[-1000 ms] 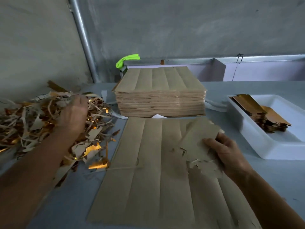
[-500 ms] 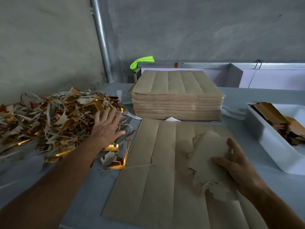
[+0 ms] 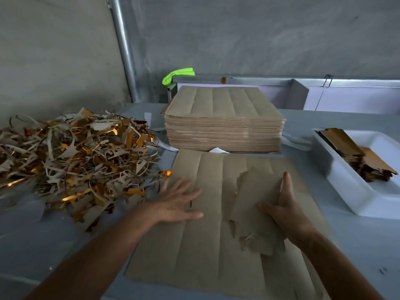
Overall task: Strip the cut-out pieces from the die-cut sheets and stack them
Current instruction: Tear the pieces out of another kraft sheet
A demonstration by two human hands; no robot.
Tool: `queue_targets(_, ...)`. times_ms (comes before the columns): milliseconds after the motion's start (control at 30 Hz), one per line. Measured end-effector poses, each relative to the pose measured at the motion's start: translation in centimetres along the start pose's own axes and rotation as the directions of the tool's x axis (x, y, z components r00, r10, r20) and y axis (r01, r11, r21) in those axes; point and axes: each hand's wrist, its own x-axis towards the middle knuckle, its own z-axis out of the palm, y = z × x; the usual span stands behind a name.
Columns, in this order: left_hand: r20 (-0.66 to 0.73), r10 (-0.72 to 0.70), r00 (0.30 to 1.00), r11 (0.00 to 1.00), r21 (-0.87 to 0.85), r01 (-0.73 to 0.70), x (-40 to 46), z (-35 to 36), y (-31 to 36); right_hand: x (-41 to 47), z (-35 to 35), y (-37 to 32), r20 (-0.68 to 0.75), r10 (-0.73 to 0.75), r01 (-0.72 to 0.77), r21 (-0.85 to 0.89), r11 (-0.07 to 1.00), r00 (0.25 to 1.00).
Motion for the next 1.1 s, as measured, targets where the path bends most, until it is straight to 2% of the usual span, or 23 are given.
queue_targets(67,-0.051,-0.118,0.992,0.988,0.096,0.122,-0.2,-0.8,-0.3,-0.2,-0.3,-0.4,0.004,-0.035,0.035,0.024,0.999,0.999)
queue_targets(133,-0.215,-0.137,0.967,0.965,0.190,0.179,-0.2,-2.6,-0.1,-0.5,-0.7,-0.9,-0.007,-0.088,0.088,-0.013,0.996,0.996)
queue_targets(167,-0.307,-0.095,0.947,0.983,0.120,0.138,-0.2,-3.6,0.4,-0.7,-0.9,-1.3,-0.001,-0.110,0.110,-0.027,0.994,0.994)
queue_targets(200,-0.389,-0.066,0.919,0.998,-0.046,0.053,-0.3,-4.4,1.4,-0.8,-1.0,-1.7,0.017,-0.130,0.130,-0.015,0.991,0.991)
queue_targets(233,-0.440,-0.077,0.895,0.959,-0.278,-0.055,-0.4,-5.2,2.8,-1.0,-0.9,-2.1,0.041,-0.146,0.145,0.021,0.989,0.988)
queue_targets(267,-0.434,-0.111,0.894,0.834,-0.530,-0.153,-0.7,-5.7,4.4,-1.1,-0.7,-2.5,0.063,-0.157,0.153,0.070,0.986,0.986)
queue_targets(300,-0.362,-0.134,0.923,0.633,-0.748,-0.201,-0.9,-6.1,6.1,-1.3,-0.4,-2.9,0.080,-0.169,0.159,0.114,0.981,0.982)
queue_targets(333,-0.263,-0.124,0.957,0.415,-0.890,-0.191,-1.0,-6.1,7.9,-1.4,-0.1,-3.3,0.091,-0.184,0.170,0.141,0.975,0.979)
queue_targets(367,-0.183,-0.094,0.979,0.245,-0.957,-0.156,-0.8,-5.9,9.4,-1.6,0.3,-3.7,0.094,-0.206,0.191,0.152,0.970,0.974)
queue_targets(400,-0.161,-0.074,0.984,0.129,-0.980,-0.150,-0.6,-5.5,10.6,-1.7,0.5,-3.9,0.085,-0.241,0.226,0.152,0.962,0.967)
queue_targets(467,-0.274,-0.091,0.957,-0.032,-0.960,-0.278,-0.2,-4.5,12.4,-1.9,0.5,-4.2,0.051,-0.323,0.314,0.135,0.940,0.945)
queue_targets(500,-0.352,-0.113,0.929,-0.077,-0.929,-0.362,-0.1,-3.9,13.0,-2.1,0.5,-4.1,0.029,-0.352,0.346,0.125,0.930,0.935)
queue_targets(533,-0.409,-0.135,0.902,-0.086,-0.902,-0.422,0.1,-3.2,13.5,-2.3,0.4,-3.8,0.006,-0.364,0.361,0.113,0.926,0.931)
queue_targets(600,-0.440,-0.147,0.886,-0.061,-0.890,-0.452,0.0,-1.8,14.1,-2.9,0.5,-2.4,-0.036,-0.333,0.335,0.102,0.937,0.942)
queue_targets(700,-0.442,-0.087,0.893,-0.056,-0.892,-0.448,-0.3,-0.4,14.5,-3.3,0.6,-1.0,-0.061,-0.274,0.280,0.118,0.953,0.960)
queue_targets(800,-0.393,-0.047,0.918,-0.098,-0.913,-0.396,-0.4,-0.3,14.5,-3.1,0.0,-1.4,-0.050,-0.309,0.313,0.124,0.942,0.950)
queue_targets(867,-0.335,-0.035,0.941,-0.015,-0.942,-0.336,0.1,0.1,14.6,-2.9,-0.1,-1.4,-0.038,-0.308,0.310,0.144,0.940,0.951)
queue_targets(933,-0.259,-0.014,0.966,0.094,-0.962,-0.257,0.5,1.0,14.8,-2.9,0.1,-0.8,-0.042,-0.232,0.236,0.142,0.961,0.972)
queue_targets(967,-0.238,-0.004,0.971,0.096,-0.967,-0.236,0.6,1.3,14.7,-2.9,0.2,-0.6,-0.053,-0.188,0.194,0.140,0.971,0.981)
queue_targets(1000,-0.247,0.006,0.969,0.057,-0.967,-0.246,0.7,1.4,14.6,-2.8,0.1,-0.5,-0.059,-0.155,0.163,0.147,0.976,0.986)
queue_targets(1067,-0.306,-0.049,0.951,0.004,-0.952,-0.306,0.6,0.9,14.8,-2.5,-0.2,-0.9,-0.073,-0.131,0.143,0.187,0.972,0.989)
queue_targets(1100,-0.329,-0.137,0.934,0.047,-0.944,-0.326,0.4,0.7,15.0,-2.3,-0.4,-1.1,-0.098,-0.116,0.136,0.231,0.963,0.988)
